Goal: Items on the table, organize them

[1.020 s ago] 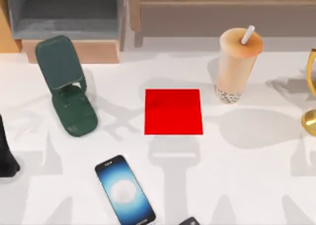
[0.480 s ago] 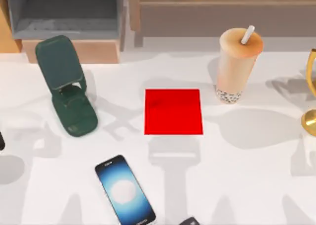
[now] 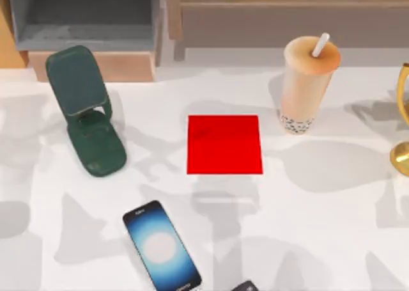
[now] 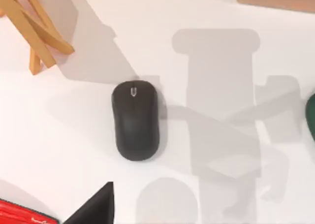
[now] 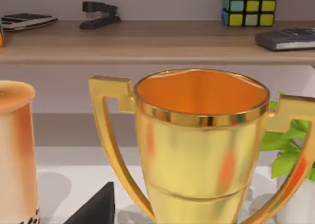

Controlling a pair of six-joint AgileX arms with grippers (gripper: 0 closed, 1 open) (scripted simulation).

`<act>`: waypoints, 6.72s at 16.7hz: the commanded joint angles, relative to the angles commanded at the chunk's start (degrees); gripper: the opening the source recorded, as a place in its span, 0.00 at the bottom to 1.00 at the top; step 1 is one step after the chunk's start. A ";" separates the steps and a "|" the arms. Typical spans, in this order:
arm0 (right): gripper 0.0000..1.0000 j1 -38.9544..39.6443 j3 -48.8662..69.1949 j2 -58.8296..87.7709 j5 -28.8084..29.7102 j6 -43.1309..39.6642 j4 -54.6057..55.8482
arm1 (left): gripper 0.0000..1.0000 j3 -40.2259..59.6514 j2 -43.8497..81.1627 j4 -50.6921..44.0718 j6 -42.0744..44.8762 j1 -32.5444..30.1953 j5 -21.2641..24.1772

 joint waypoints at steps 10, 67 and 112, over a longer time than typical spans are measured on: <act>1.00 0.00 0.00 0.00 0.00 0.00 0.00 | 1.00 41.69 49.52 -27.55 0.47 5.60 0.06; 1.00 0.00 0.00 0.00 0.00 0.00 0.00 | 0.00 47.11 54.96 -29.45 1.45 5.05 0.98; 1.00 0.00 0.00 0.00 0.00 0.00 0.00 | 0.00 79.13 82.12 -37.50 -37.89 -45.83 -0.08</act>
